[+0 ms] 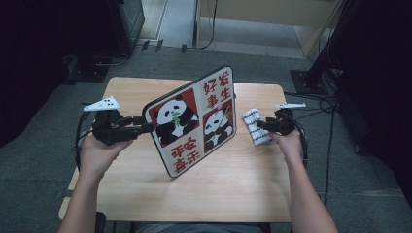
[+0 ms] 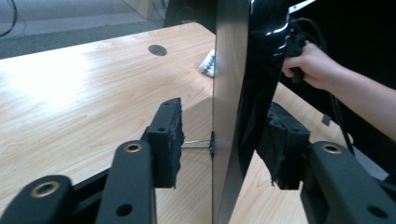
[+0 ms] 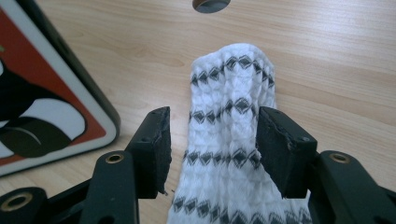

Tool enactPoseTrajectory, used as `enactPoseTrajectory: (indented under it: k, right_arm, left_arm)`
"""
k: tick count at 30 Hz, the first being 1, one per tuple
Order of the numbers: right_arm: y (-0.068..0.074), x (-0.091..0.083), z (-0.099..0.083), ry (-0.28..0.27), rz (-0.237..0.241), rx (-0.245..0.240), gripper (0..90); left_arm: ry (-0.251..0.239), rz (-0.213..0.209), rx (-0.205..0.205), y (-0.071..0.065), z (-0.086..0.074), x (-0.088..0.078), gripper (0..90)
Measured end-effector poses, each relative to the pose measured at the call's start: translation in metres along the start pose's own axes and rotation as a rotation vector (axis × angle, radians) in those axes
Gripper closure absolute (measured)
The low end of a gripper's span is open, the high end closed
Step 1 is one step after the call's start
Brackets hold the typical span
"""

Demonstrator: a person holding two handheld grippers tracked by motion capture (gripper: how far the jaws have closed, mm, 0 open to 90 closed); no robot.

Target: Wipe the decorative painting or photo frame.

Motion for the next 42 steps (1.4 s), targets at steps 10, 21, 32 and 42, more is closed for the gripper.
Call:
enactPoseTrajectory:
  k: [10, 21, 32, 42]
  right_arm:
    - [0.024, -0.015, -0.007, 0.011, 0.009, -0.077, 46.4]
    - [0.041, -0.031, -0.018, 0.006, 0.06, -0.102, 46.0]
    - [0.048, -0.025, -0.017, -0.003, 0.108, -0.099, 44.9]
    - [0.046, -0.023, -0.016, -0.005, 0.104, -0.096, 44.4]
  left_arm:
    - [-0.016, 0.019, 0.001, 0.005, -0.002, 0.002, 45.2]
    - [-0.025, 0.036, 0.005, 0.01, -0.006, 0.005, 43.9]
    - [-0.007, 0.061, 0.016, 0.017, -0.012, 0.011, 43.5]
    - [-0.004, 0.079, 0.007, 0.024, -0.018, 0.014, 43.2]
Point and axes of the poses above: each handheld gripper's, and its own axes: x roughly forward along the jaws, z roughly out of its top, y roughly to its left, the point moved 5 cm from there along x, roughly forward along the jaws, and after that the axes turned 10 degrees about -z, right-handed, at the moved point
